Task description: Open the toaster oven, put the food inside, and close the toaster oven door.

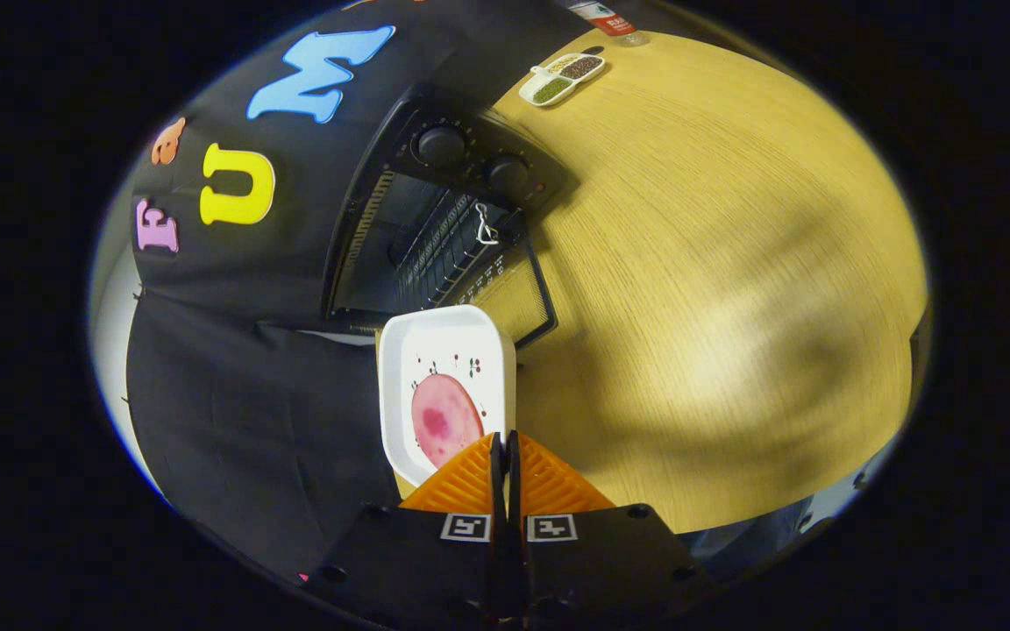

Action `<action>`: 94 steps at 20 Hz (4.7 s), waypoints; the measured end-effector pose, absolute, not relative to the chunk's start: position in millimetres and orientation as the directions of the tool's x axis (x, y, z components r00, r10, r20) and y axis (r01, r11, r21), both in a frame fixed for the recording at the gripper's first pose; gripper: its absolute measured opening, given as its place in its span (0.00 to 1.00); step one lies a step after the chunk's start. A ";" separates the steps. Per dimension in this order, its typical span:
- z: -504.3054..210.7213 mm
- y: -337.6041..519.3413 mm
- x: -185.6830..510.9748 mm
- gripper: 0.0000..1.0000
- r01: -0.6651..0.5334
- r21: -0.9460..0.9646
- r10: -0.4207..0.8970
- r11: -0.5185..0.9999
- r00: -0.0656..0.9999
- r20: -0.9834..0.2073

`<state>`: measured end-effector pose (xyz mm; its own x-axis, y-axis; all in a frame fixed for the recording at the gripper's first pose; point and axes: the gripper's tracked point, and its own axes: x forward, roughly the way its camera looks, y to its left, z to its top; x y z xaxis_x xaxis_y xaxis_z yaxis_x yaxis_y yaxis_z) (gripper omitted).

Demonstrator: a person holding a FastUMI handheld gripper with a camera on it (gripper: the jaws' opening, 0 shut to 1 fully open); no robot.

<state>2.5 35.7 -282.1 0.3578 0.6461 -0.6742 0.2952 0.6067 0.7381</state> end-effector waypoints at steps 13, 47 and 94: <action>-294.2 116.5 75.9 0.01 0.581 0.720 0.361 0.379 0.623 -0.693; -267.0 167.5 141.1 0.97 0.285 0.736 0.322 0.614 0.762 -0.563; -335.4 130.9 39.3 0.96 -0.081 -0.028 0.023 0.996 0.566 -0.824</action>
